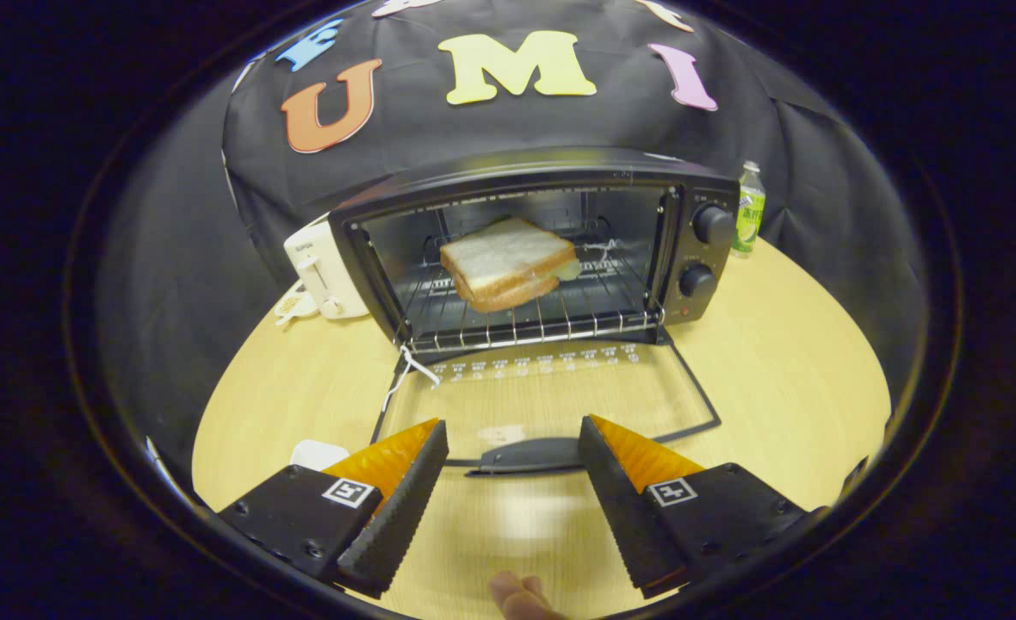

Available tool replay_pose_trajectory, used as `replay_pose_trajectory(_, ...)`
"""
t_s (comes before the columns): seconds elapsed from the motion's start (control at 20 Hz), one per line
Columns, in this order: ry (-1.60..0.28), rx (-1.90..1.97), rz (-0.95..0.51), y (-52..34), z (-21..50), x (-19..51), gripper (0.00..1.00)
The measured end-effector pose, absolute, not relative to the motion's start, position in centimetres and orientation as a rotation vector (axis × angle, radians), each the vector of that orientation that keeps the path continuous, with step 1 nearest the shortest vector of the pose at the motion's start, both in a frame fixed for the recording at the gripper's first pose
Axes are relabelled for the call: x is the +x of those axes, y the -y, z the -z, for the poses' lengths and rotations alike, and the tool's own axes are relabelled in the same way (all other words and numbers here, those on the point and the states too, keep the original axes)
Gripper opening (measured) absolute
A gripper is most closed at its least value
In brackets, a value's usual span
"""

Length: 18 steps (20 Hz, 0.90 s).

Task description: Open the toaster oven, put the food inside, and close the toaster oven door.

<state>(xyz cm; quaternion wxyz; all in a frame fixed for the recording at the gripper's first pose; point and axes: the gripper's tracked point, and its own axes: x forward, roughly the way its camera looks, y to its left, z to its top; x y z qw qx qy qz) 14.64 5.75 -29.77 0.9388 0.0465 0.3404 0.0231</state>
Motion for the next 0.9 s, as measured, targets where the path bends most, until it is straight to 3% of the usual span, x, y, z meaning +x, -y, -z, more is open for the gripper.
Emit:
replay_pose_trajectory(0.55, -0.778, 0.096, 0.035, -3.2, 34.0, 12.3, 1.00)
replay_pose_trajectory(0.9, -0.779, 0.144, -0.003, -3.4, 34.8, 13.4, 0.99)
